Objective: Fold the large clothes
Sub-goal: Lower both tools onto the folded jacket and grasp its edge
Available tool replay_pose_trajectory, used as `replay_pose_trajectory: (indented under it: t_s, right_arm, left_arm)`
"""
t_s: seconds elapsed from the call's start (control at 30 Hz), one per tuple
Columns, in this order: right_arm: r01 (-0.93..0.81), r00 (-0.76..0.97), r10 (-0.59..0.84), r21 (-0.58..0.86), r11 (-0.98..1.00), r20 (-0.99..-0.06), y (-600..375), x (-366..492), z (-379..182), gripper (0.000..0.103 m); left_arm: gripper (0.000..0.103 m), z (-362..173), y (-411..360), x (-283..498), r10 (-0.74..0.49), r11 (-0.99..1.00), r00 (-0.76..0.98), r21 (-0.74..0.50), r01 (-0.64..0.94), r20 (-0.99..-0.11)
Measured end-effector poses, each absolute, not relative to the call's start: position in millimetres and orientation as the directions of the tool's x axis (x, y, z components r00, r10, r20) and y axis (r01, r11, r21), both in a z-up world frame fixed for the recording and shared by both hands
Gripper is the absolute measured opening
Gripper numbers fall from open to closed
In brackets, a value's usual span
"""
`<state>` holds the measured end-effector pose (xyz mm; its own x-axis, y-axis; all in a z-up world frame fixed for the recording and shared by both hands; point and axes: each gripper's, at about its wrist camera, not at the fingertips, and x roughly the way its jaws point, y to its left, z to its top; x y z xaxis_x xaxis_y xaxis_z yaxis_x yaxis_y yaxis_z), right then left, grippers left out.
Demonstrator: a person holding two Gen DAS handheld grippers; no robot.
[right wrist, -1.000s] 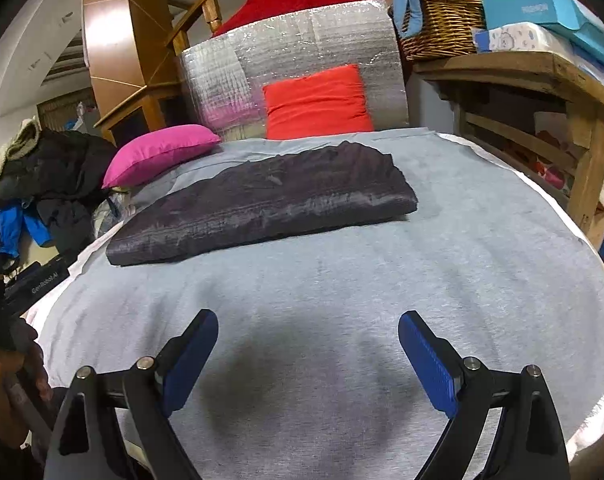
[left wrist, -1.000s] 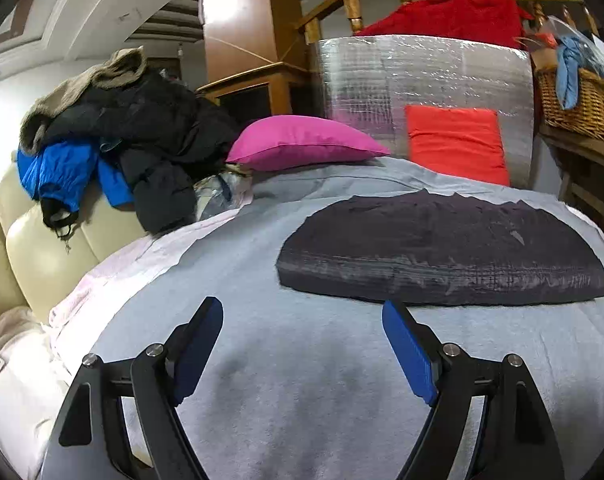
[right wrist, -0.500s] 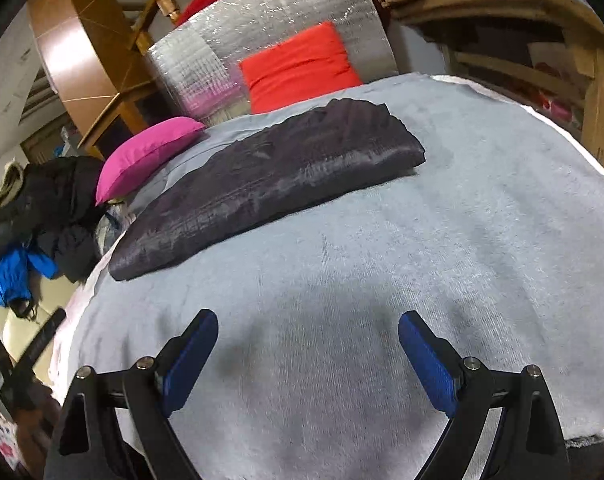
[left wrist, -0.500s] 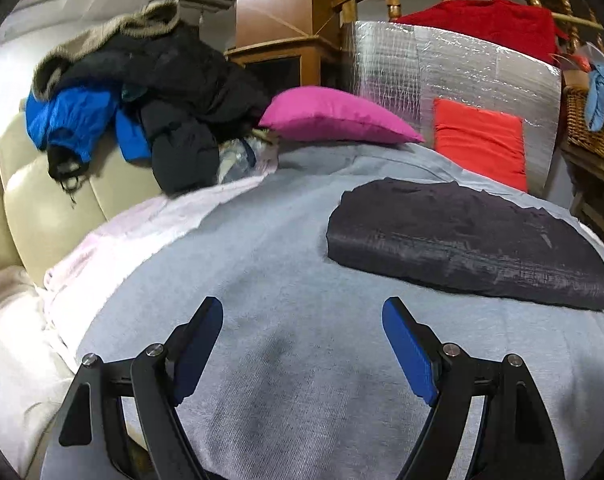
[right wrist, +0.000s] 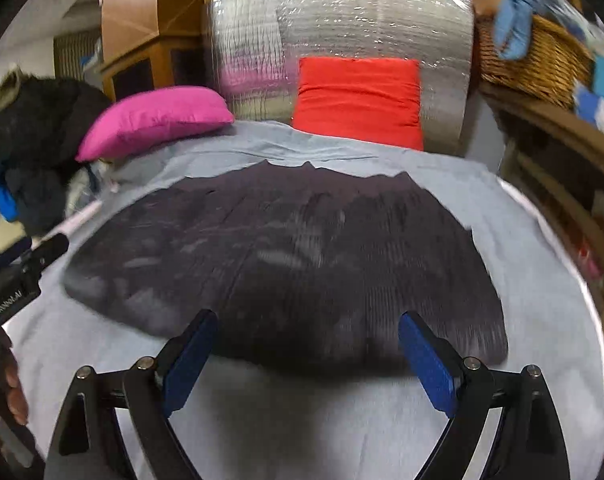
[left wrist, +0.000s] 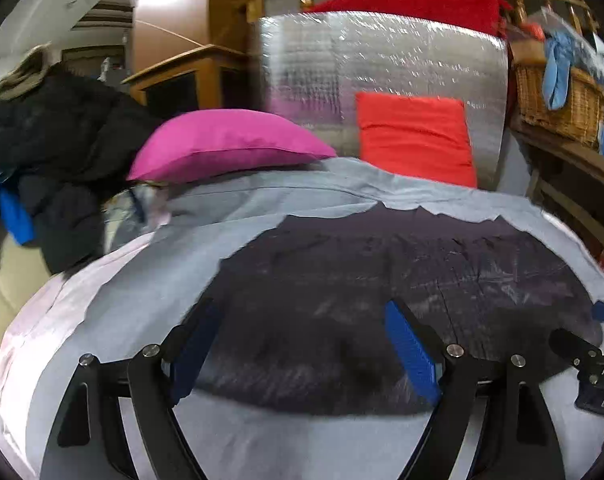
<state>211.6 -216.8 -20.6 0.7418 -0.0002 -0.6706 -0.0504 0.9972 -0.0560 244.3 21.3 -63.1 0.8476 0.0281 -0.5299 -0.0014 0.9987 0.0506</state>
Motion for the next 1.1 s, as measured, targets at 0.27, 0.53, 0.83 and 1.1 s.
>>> replay_pose_trajectory:
  t_s: [0.27,0.53,0.83,1.1]
  right_arm:
    - [-0.015,0.601,-0.076,-0.107,0.994,-0.796,-222.0,265.5,-86.0,0.095]
    - [0.005,0.7,-0.036,-0.046,0.999,-0.714,-234.9,273.9,-30.1,0.096]
    - [0.076,0.545,-0.139,-0.117,0.99,-0.827,-264.2,364.5,-71.0,0.096]
    - [0.121,0.553,-0.135,-0.081,0.989,-0.822,-274.3,362.0,-79.8,0.101]
  left_arm:
    - [0.091,-139.7,14.3,297.2,0.217,0.964,0.716,0.26,-0.051,-0.663]
    - [0.09,-83.7,6.2,303.5,0.127,0.989,0.768,0.14,-0.048,-0.627]
    - [0.091,-124.1,-50.5,372.4,0.102,0.983,0.635,0.175,0.053,-0.766]
    - [0.093,-114.0,-29.1,367.0,0.06,0.991,0.642,0.12,0.051,-0.764]
